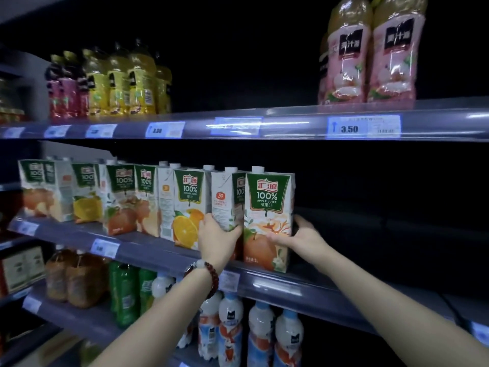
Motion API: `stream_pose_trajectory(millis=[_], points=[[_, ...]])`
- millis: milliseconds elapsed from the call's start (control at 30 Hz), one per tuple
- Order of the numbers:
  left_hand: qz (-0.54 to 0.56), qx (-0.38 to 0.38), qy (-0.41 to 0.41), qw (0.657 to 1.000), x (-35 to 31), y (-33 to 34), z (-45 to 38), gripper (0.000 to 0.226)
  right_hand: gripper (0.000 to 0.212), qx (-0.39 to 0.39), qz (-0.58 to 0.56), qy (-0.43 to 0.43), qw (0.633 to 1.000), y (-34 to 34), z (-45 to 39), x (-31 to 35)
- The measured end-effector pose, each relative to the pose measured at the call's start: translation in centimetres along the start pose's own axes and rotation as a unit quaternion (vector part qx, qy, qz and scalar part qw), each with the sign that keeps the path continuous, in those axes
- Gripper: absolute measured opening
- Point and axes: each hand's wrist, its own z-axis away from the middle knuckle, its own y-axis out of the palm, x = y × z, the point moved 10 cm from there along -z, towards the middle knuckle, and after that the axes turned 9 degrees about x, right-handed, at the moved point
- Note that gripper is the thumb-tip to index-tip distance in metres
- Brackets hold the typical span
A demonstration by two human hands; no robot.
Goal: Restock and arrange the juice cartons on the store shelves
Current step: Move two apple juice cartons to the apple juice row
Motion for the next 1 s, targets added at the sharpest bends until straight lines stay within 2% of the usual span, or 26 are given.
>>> stream_pose_trajectory(millis=[200, 267, 367, 433, 533, 733, 867, 1000], points=[[0.08, 0.059, 0.022, 0.995, 0.3, 1.5, -1.4, 0.055, 0.094, 0.021, -0.042, 0.02, 0.999, -1.5, 1.2, -0.2], [0.107, 0.063, 0.016, 0.992, 0.5, 2.1, -1.8, 0.057, 0.086, 0.028, -0.089, 0.023, 0.995, -0.7, 1.1, -0.4], [0.137, 0.04, -0.004, 0.99, 1.1, 1.9, -2.0, 0.053, 0.066, -0.012, -0.183, 0.016, 0.983, 0.0, 0.8, -0.5], [0.18, 0.055, -0.015, 0.982, 1.5, 2.4, -2.4, 0.048, 0.06, -0.029, -0.223, 0.006, 0.974, 0.0, 0.8, -0.2], [0.28, 0.105, -0.012, 0.954, 1.3, 3.9, -2.3, 0.051, 0.059, -0.055, -0.247, -0.003, 0.968, -0.9, 1.4, 0.1], [0.404, 0.198, -0.005, 0.893, -1.1, 6.9, -1.8, 0.058, 0.059, -0.136, -0.193, -0.012, 0.972, -6.0, 4.8, 1.1], [0.456, 0.27, 0.012, 0.848, -3.7, 8.7, -0.9, 0.075, 0.061, -0.194, -0.178, -0.012, 0.965, -9.3, 8.0, 1.7], [0.462, 0.341, 0.03, 0.818, -6.5, 10.9, 0.9, 0.068, 0.068, -0.253, -0.173, -0.019, 0.952, -12.3, 11.8, 2.5]])
